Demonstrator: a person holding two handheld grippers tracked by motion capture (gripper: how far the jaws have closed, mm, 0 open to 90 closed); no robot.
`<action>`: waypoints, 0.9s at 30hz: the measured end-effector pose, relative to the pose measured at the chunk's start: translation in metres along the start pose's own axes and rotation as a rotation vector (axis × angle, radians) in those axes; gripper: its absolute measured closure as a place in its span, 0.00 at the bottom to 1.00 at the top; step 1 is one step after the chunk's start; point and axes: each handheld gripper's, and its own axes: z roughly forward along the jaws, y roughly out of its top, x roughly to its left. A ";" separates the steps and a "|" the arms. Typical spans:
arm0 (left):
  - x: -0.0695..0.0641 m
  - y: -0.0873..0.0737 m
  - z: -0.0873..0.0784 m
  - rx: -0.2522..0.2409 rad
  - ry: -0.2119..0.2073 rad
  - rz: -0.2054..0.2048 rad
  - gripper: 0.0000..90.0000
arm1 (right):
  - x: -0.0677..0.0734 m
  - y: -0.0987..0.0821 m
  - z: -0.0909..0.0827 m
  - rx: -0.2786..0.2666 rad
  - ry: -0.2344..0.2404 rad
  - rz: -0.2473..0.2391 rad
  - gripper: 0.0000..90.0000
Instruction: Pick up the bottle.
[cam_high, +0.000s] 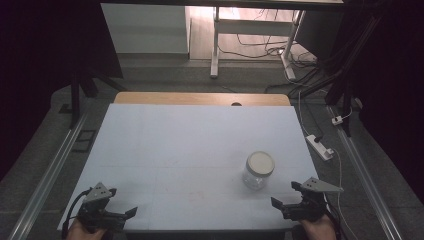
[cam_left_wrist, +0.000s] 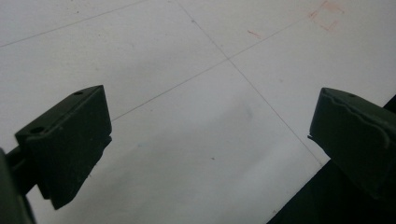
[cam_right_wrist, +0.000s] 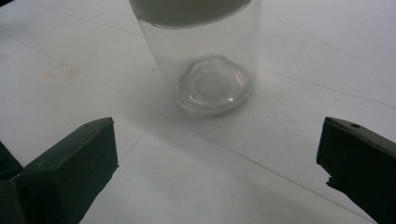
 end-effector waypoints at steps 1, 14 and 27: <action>0.000 0.000 0.000 0.000 0.000 -0.001 0.00 | 0.000 0.001 0.000 -0.002 0.000 -0.005 0.00; 0.000 0.000 0.000 0.001 0.000 -0.002 0.00 | 0.003 0.010 0.005 -0.040 0.070 -0.045 0.00; 0.000 0.001 0.001 0.009 0.001 0.002 0.00 | 0.004 0.017 0.021 0.011 0.030 -0.059 0.00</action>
